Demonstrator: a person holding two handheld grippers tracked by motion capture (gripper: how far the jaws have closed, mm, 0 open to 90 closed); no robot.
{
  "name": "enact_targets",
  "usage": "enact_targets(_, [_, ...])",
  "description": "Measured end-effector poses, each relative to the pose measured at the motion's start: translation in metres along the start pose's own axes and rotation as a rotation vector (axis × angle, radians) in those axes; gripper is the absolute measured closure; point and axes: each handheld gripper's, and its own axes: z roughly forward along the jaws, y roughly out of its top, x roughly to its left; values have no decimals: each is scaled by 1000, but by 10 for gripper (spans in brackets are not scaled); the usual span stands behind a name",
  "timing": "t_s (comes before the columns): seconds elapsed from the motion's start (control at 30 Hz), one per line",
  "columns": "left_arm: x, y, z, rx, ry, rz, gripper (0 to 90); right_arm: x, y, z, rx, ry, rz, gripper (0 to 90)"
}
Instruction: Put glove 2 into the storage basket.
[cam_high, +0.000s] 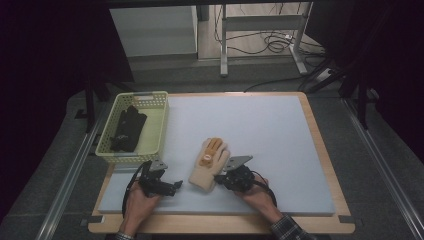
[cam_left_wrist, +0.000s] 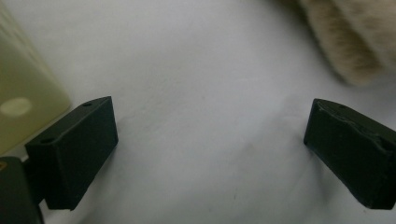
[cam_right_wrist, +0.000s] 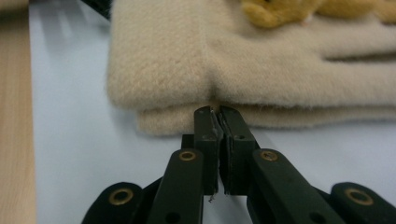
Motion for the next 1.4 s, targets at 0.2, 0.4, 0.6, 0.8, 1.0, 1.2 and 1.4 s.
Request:
enact_targets(0.2, [4, -6, -5, 5, 12, -6, 12, 9, 15, 19, -6, -18, -15, 858])
enact_targets(0.4, [4, -6, -4, 7, 11, -7, 13, 8, 16, 20, -5, -8, -19, 844])
enact_targets(0.6, [4, -6, -4, 5, 8, -13, 12, -1, 7, 0, -22, -64, -5, 729])
enact_targets(0.8, [4, -6, -4, 2, 5, -16, 12, -20, -9, -28, -28, -154, 43, 529])
enact_targets(1.0, [5, -6, -5, -4, 5, -26, 31, -39, -31, -52, -22, -257, 88, 372])
enact_targets(1.2, [6, -7, -8, 1, -9, -13, 42, -58, -52, -74, -34, -326, 162, 272])
enact_targets(1.4, [3, -2, -15, -19, -64, -43, 11, -68, -64, -82, -22, -370, 190, 226])
